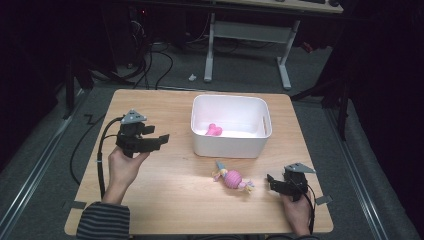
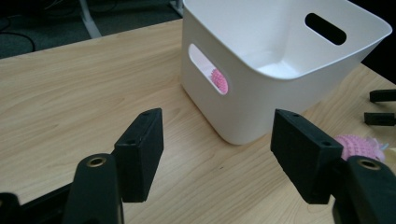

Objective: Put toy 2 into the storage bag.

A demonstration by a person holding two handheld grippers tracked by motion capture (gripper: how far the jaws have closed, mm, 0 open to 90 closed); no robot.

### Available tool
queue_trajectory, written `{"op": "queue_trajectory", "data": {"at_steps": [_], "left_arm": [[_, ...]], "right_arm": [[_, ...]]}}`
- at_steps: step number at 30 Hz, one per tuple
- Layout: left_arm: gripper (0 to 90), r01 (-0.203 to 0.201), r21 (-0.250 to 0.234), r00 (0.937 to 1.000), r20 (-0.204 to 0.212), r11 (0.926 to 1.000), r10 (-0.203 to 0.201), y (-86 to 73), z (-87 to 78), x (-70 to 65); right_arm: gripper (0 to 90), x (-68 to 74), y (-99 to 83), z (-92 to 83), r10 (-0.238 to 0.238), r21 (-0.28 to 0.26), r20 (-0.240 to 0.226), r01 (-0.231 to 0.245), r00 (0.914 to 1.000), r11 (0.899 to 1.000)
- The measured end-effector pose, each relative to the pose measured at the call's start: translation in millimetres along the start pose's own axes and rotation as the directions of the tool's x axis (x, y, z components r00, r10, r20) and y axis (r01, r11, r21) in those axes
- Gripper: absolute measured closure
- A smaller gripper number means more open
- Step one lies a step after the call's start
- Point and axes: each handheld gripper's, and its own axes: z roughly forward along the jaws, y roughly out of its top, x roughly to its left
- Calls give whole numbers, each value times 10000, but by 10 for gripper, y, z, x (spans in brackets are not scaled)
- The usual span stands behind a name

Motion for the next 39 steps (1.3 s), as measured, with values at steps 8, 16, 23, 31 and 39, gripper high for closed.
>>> {"op": "queue_trajectory", "data": {"at_steps": [8, 16, 23, 31, 39], "left_arm": [[342, 293, 82, 9996, -64, 9995, -293, -239, -18, 51], [340, 336, 346, 9989, -352, 9988, -324, -494, 35, 32], [332, 610, 728, 9955, -762, 9955, -554, -761, 106, 36], [326, 630, 936, 9922, -1135, 9936, -523, -923, 241, 5], [322, 158, 1712, 9902, -1392, 9851, 83, -1103, 431, -62]], "right_arm": [[230, 1, 1, 1, 4, -5, 6, -4, 10000, 10000], [231, 1, 2, 3, 10, -5, 25, -10, 10000, 10000], [231, 2, 4, 6, 30, -10, 48, -30, 10000, 10000], [231, 2, 4, 6, 29, -10, 49, -29, 10000, 10000], [231, 2, 4, 6, 26, -10, 48, -26, 10000, 10000]]}}
